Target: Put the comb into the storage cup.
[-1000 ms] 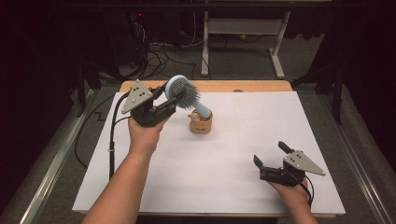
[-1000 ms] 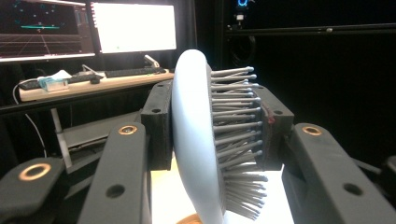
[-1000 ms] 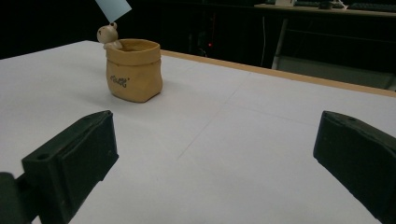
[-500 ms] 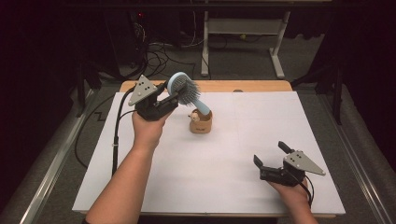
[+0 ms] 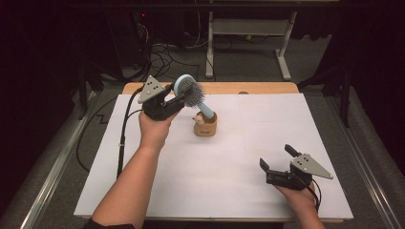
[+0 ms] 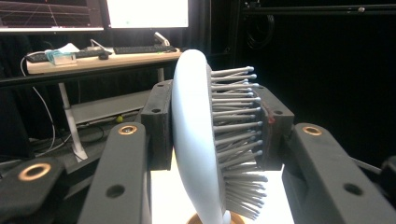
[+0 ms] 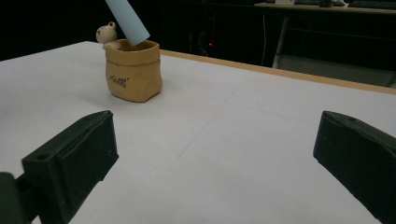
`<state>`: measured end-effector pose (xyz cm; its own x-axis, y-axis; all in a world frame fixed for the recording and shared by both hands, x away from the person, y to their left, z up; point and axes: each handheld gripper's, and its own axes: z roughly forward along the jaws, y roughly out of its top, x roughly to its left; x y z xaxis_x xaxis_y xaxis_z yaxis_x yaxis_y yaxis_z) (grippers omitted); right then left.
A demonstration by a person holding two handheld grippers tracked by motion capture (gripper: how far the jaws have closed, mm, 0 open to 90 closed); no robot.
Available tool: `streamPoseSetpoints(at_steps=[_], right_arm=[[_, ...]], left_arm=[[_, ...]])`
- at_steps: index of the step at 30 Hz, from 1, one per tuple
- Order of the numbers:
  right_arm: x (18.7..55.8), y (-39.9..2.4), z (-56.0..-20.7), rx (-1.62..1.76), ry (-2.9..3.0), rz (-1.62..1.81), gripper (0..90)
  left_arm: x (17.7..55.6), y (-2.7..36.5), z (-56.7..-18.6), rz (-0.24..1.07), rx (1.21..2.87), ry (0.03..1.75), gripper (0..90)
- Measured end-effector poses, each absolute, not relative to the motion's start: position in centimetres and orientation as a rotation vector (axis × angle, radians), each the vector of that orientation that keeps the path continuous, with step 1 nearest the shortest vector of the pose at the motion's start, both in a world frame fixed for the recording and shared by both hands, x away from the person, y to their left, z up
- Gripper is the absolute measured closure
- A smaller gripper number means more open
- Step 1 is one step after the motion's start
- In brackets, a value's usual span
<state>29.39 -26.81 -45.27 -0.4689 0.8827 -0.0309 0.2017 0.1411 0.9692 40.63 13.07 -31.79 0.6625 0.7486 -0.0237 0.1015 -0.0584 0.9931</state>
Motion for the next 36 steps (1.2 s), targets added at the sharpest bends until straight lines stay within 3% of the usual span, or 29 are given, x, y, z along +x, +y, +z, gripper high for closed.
streamPoseSetpoints(at_steps=[36], right_arm=[[29.5,-26.8,-45.3,1.038,1.789,1.361,0.4]], left_arm=[[41.7,12.9,-32.6,0.586,1.579,0.751,57.5]])
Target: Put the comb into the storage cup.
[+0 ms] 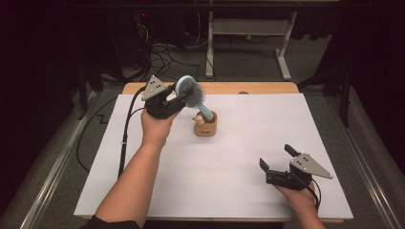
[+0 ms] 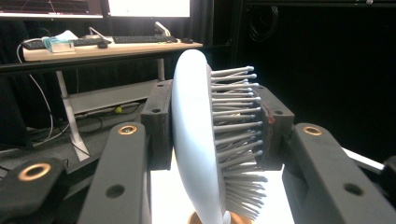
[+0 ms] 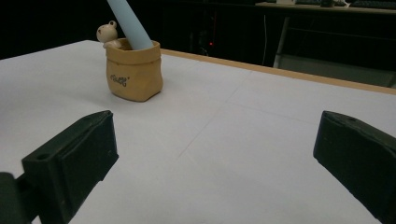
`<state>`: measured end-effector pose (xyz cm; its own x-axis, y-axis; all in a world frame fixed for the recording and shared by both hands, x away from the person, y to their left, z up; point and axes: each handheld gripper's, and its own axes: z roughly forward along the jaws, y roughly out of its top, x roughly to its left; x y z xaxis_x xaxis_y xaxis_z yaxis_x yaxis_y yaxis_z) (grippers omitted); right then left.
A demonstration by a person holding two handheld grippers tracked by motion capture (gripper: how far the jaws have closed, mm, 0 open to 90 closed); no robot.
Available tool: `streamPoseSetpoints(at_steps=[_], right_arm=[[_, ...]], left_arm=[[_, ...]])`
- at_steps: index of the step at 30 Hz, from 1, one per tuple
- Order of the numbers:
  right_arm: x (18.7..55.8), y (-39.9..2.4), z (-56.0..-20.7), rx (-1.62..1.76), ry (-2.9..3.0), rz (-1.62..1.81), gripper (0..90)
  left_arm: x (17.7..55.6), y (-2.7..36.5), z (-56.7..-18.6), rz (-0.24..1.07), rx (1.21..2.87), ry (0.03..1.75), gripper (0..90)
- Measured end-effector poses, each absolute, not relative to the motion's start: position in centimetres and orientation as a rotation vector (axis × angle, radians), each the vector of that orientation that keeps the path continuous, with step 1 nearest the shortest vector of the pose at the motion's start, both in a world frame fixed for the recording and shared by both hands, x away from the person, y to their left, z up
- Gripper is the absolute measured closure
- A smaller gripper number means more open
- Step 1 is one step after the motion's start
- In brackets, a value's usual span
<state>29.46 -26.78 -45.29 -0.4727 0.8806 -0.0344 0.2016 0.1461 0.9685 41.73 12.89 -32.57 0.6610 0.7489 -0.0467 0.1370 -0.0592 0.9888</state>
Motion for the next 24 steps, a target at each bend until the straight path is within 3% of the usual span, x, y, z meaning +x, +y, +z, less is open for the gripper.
streamPoseSetpoints(at_steps=[24], right_arm=[[29.5,-26.9,-45.3,1.040,1.786,1.360,0.4]], left_arm=[[42.1,12.0,-33.9,0.569,1.612,0.776,57.4]])
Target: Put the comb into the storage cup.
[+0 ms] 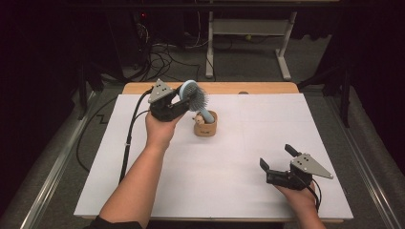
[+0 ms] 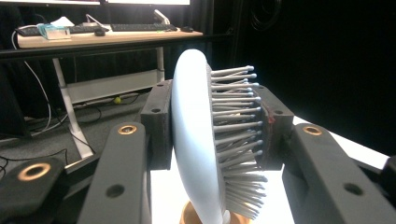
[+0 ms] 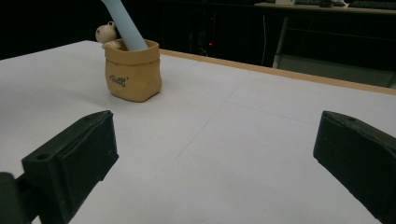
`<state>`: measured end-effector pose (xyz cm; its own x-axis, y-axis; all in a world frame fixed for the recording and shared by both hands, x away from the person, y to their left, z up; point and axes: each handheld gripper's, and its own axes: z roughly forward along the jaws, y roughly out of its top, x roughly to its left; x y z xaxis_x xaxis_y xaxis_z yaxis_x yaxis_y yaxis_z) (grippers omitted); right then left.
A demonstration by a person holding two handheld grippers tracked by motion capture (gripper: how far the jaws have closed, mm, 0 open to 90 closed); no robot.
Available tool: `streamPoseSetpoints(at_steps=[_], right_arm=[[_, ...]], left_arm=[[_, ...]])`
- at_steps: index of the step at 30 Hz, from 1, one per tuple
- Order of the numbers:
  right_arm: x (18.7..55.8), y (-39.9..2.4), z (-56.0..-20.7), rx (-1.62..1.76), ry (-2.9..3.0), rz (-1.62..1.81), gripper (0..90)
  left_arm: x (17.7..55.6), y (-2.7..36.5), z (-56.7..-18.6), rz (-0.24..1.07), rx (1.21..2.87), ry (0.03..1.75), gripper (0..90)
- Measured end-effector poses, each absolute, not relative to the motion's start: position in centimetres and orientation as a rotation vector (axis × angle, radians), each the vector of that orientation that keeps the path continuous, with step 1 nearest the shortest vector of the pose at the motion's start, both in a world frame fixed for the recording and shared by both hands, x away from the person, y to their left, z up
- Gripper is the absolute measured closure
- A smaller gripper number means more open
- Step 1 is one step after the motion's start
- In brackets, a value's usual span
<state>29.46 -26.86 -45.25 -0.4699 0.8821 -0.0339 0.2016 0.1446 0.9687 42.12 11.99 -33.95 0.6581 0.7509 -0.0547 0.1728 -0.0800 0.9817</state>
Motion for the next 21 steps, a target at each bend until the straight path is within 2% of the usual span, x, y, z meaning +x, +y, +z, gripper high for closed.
streamPoseSetpoints(at_steps=[21], right_arm=[[29.39,-26.91,-45.29,1.040,1.783,1.356,0.4]], left_arm=[[42.37,11.48,-34.98,0.586,1.607,0.780,57.0]])
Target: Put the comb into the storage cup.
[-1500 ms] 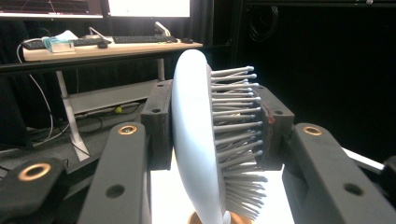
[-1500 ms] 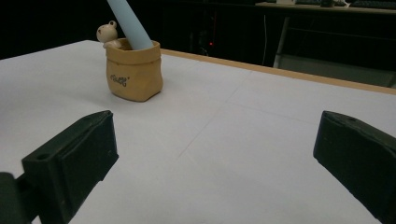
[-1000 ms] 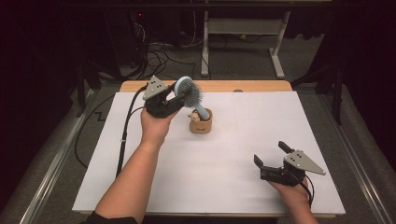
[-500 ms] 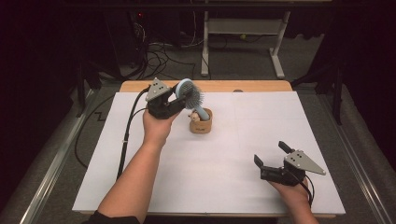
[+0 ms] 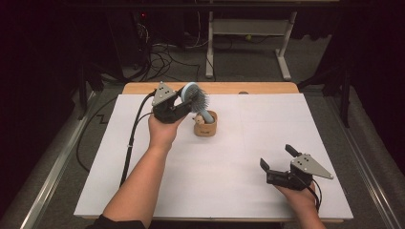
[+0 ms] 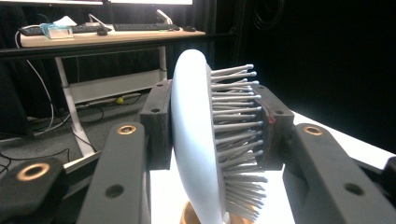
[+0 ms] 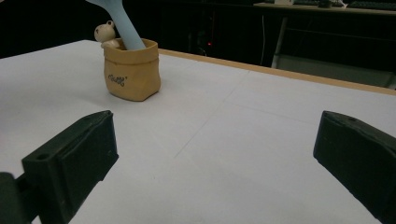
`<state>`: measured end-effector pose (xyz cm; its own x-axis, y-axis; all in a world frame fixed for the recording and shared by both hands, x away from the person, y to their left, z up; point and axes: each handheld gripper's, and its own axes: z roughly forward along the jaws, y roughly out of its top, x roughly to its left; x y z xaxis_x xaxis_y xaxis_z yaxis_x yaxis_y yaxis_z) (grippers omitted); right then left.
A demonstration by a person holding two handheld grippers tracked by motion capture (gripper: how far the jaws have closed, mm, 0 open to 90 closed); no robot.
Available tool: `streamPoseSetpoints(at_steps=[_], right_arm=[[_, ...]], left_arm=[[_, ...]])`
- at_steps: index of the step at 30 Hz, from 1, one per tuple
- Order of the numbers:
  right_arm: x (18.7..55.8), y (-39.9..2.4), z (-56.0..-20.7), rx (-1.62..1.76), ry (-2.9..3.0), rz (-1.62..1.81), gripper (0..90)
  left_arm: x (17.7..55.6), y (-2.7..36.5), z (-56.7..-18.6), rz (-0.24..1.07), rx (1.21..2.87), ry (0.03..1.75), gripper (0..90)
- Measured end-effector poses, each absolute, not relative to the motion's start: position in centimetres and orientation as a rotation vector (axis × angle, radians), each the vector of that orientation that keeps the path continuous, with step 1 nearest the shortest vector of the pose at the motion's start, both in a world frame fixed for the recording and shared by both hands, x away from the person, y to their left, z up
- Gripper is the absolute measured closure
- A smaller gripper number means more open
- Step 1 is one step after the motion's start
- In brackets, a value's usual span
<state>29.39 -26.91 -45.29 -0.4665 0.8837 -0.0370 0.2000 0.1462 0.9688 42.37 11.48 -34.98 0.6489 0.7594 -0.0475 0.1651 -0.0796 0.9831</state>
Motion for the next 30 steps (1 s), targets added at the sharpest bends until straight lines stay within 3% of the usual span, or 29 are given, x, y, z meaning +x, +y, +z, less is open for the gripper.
streamPoseSetpoints(at_steps=[30], right_arm=[[29.42,-27.02,-45.38,1.048,1.784,1.360,0.4]], left_arm=[[42.97,10.54,-35.65,0.602,1.662,0.798,55.2]])
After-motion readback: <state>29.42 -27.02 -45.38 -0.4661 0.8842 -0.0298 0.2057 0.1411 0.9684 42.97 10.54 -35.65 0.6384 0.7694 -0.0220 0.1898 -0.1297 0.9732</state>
